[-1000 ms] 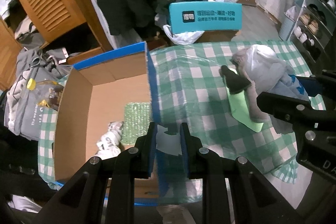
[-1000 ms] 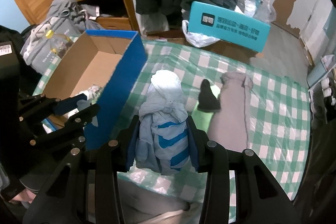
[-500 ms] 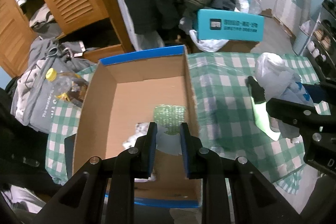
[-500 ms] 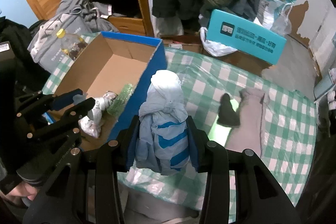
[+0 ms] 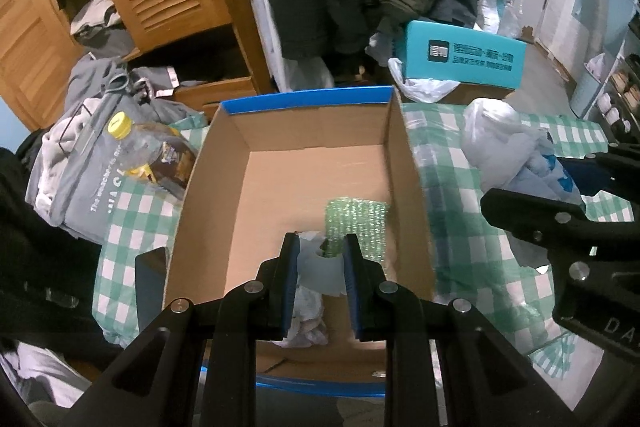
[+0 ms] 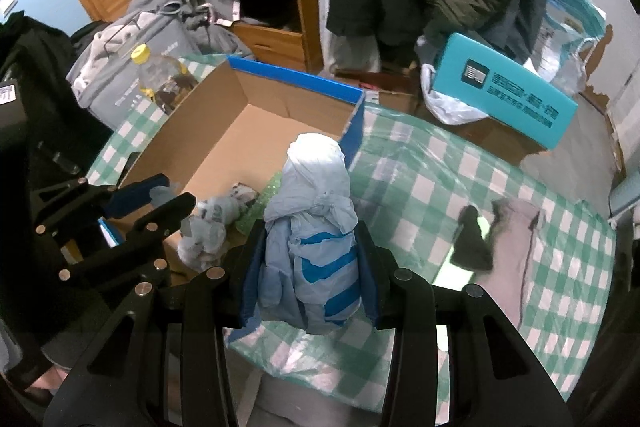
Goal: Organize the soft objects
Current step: 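Carry the striped sock with right gripper while left gripper carries the scrap over the box, then lower both held items into the cardboard box and open both grippers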
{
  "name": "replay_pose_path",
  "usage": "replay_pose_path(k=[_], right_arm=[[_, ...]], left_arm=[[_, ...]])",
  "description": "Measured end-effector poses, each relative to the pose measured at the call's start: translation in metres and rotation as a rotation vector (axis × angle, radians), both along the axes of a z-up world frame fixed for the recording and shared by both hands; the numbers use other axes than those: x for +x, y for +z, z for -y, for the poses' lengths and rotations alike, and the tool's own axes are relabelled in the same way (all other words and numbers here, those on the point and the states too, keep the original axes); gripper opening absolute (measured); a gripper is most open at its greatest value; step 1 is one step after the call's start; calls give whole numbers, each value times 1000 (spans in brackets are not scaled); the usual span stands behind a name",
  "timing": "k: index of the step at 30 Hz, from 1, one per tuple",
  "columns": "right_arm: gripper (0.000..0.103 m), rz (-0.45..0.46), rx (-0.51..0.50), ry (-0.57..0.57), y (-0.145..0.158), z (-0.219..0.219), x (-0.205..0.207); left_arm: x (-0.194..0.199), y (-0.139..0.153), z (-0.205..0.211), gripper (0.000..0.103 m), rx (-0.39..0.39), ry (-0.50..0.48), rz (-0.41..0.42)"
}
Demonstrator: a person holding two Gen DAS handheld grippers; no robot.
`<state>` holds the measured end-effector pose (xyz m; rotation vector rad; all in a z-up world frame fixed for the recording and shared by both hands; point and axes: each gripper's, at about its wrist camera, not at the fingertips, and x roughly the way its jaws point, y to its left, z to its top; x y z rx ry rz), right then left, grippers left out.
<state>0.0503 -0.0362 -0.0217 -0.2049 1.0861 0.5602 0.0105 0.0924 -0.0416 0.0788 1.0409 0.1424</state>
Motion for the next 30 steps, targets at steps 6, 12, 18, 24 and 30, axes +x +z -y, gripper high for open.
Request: replay_pose_path(k=[6, 12, 18, 24, 30], right_arm=[[40, -12, -7, 26, -5, -20, 4], [40, -38, -7, 45, -14, -36, 9], [40, -73, -2, 63, -26, -52, 13], [40, -105, 4, 71, -37, -61, 17], [43, -129, 10, 82, -43, -65, 19]], left_arm=[[2, -4, -21, 22, -27, 36, -12], [3, -11, -37, 22, -35, 69, -27], [4, -20, -50, 22, -34, 101, -47], [5, -27, -58, 22, -31, 118, -64], [7, -33, -62, 25, -27, 123, -83]])
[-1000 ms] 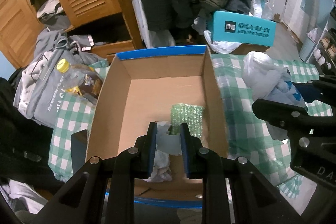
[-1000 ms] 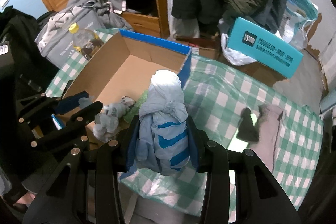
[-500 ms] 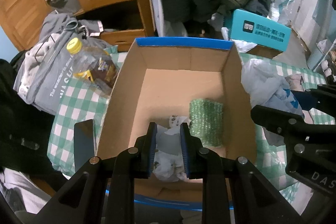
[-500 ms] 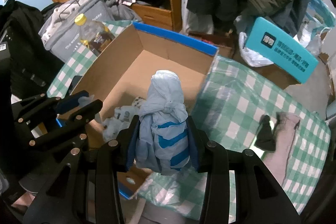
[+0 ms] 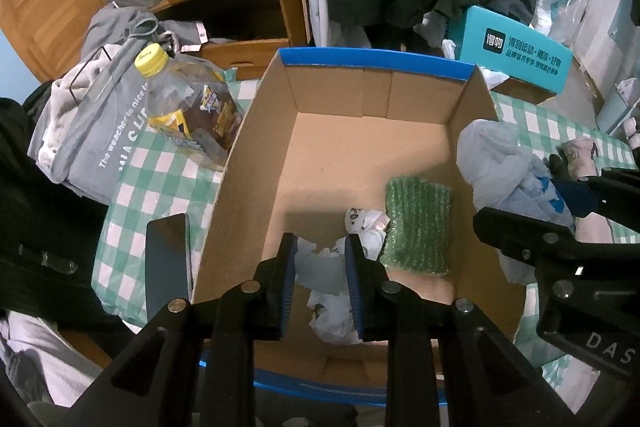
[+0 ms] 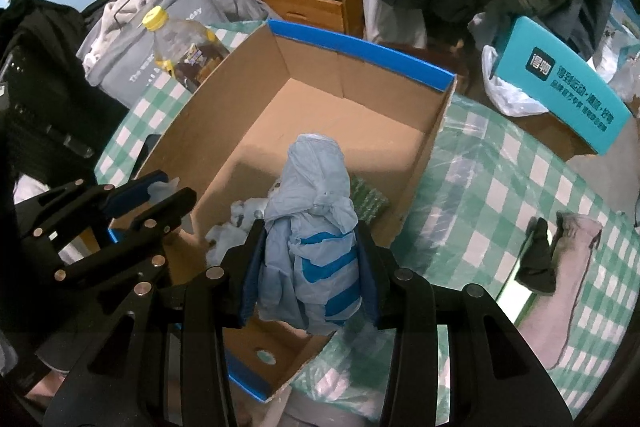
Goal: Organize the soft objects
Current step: 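Lower both held items into the cardboard box and open both grippers, then withdraw both open grippers from the box back over the tablecloth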
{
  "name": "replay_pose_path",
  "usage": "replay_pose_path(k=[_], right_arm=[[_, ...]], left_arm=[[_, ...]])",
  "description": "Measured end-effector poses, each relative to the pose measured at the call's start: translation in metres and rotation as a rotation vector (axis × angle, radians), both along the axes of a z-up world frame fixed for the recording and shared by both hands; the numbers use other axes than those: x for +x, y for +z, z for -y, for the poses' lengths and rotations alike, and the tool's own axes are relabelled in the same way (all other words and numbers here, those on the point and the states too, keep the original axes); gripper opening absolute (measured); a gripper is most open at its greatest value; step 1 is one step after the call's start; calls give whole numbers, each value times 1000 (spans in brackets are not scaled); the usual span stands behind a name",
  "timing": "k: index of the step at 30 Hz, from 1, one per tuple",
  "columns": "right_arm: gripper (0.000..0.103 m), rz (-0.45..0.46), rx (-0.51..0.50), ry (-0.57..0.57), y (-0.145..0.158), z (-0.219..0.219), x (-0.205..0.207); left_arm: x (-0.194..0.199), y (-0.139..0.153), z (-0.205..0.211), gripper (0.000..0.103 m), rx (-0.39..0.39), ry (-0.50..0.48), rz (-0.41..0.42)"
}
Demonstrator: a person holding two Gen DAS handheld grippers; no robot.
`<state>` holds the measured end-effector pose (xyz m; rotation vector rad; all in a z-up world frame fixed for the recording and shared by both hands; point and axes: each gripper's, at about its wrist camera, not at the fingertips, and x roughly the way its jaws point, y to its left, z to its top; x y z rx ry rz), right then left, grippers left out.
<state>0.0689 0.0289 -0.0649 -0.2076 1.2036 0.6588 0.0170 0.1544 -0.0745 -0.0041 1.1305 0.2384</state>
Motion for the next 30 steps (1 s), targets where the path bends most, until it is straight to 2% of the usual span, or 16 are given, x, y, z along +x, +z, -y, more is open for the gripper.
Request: replay_pose_path(k=[3, 7, 10, 12, 14, 15, 20, 26, 30], right_arm=[[47, -3, 6, -1, 0, -1, 0], [49, 3, 3, -10, 1, 2, 1], [55, 8, 2, -17, 2, 4, 0], [64, 9, 6, -24, 3, 6, 1], [67, 14, 11, -31, 4, 9, 0], [69, 16, 11, -35, 5, 10, 1], [72, 32, 11, -51, 11, 18, 0], [72, 42, 7, -68, 15, 32, -3], [72, 43, 3, -87, 15, 43, -6]], left_arm=[[0, -2, 0, 32, 11, 3, -9], [0, -1, 1, 34, 21, 5, -9], [-1, -1, 1, 38, 33, 6, -6], [-1, 0, 2, 41, 41, 7, -4], [-1, 2, 3, 52, 42, 7, -3], [-2, 3, 3, 54, 44, 7, 3], [-3, 6, 8, 62, 52, -3, 14], [-2, 9, 18, 63, 55, -25, 16], [-1, 13, 28, 71, 56, -44, 31]])
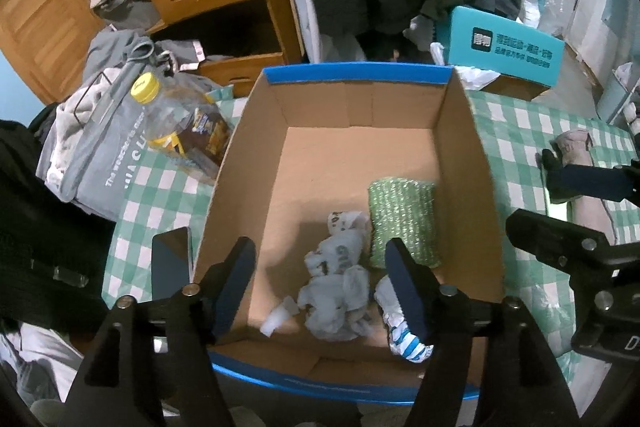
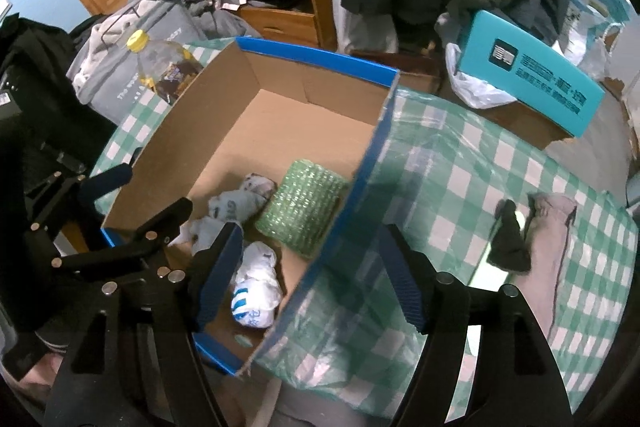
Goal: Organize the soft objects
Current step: 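Withdraw both open grippers from the box back over the tablecloth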
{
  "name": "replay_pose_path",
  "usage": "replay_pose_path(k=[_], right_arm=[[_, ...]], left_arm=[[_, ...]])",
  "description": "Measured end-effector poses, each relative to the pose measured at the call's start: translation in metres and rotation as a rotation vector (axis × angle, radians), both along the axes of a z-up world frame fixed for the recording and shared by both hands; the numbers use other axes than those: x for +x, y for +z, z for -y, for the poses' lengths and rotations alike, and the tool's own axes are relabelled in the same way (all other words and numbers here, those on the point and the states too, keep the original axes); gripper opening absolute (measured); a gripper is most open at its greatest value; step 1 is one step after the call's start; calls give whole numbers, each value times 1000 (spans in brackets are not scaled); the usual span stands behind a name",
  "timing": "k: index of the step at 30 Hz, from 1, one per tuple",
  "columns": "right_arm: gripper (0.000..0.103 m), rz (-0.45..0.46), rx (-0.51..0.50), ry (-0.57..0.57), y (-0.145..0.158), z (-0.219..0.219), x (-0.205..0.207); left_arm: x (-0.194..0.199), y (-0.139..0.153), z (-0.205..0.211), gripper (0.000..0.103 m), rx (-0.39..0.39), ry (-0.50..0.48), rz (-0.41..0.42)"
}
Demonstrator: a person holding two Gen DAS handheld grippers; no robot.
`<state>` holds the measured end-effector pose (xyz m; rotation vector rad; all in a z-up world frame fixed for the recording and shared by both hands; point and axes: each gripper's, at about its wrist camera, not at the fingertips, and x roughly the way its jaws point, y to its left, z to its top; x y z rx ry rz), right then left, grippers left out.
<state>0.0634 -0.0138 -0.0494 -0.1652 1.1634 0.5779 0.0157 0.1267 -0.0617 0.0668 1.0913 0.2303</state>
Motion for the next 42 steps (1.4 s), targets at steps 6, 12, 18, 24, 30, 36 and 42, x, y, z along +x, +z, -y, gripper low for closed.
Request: replay_pose_path(k=[6, 12, 18, 24, 30, 36, 42], right_arm=[[73, 9, -6, -45, 3, 25, -1], [74, 15, -14, -94, 2, 53, -2], [74, 15, -25, -142, -1, 86, -6], [74, 13, -35, -183, -2, 114, -11], [74, 23, -45, -219, -1, 139, -16], [74, 24, -50, -244, -3, 159, -22], [75, 27, -51, -272, -4, 178, -25]], left_arm=[[1, 2, 18, 75, -20, -39, 5], [4, 3, 40, 75, -16, -84, 1], [3, 4, 61, 75, -10, -126, -2], [3, 4, 80, 76, -3, -160, -7], [0, 2, 99, 80, 0, -196, -13], [-2, 0, 119, 80, 14, -234, -22], [-3, -4, 134, 80, 9, -257, -37]])
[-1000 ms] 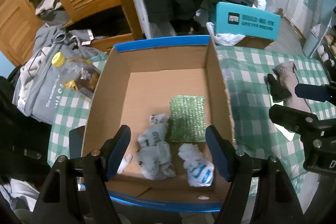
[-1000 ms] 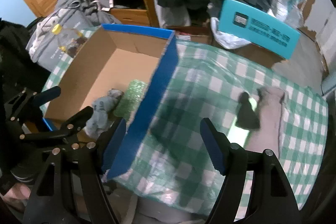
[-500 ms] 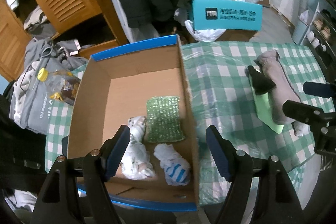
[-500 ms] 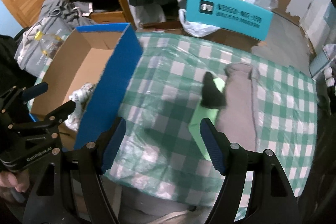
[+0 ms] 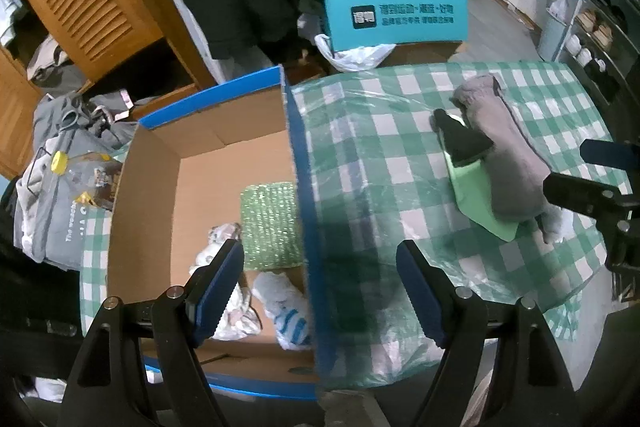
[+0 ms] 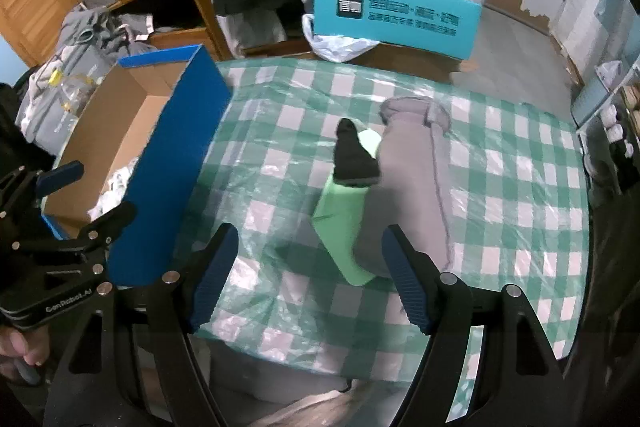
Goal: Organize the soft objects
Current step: 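Withdraw both open grippers from the box back over the tablecloth, then grasp the small grey sock with right gripper while left gripper approaches the black knit item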
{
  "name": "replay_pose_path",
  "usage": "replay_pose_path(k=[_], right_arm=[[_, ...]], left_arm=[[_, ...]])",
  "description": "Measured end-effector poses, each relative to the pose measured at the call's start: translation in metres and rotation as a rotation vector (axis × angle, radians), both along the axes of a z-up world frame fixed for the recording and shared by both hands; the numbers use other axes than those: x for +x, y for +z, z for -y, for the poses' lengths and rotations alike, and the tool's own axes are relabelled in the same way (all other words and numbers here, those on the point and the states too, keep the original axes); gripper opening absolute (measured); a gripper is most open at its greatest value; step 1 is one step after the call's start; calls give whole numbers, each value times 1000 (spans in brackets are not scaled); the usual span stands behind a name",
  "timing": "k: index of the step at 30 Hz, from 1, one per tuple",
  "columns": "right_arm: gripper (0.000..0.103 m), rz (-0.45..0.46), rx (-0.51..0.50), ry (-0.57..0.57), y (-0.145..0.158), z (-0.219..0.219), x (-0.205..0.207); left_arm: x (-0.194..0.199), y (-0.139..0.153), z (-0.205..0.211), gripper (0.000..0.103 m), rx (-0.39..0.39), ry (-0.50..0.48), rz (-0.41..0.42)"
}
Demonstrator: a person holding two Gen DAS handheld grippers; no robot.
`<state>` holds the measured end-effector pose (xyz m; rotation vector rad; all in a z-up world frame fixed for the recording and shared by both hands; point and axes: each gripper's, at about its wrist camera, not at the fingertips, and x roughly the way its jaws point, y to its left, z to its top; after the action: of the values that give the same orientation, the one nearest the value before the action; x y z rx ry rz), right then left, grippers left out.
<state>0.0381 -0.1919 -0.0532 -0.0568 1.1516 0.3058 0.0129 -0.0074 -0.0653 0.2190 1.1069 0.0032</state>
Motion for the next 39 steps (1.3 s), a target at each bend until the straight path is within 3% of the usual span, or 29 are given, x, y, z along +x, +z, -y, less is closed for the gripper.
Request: replay_pose_path(k=[13, 21, 39], right_arm=[[75, -29, -34, -89, -19, 48, -3], [75, -76, -43, -159, -38, 77, -2], [75, -180, -84, -219, -90, 103, 3]], left_arm=[[-1, -18, 39, 81, 19, -69, -44], [11, -38, 48, 81, 0, -49, -96], [18, -60, 67, 81, 6, -76, -153]])
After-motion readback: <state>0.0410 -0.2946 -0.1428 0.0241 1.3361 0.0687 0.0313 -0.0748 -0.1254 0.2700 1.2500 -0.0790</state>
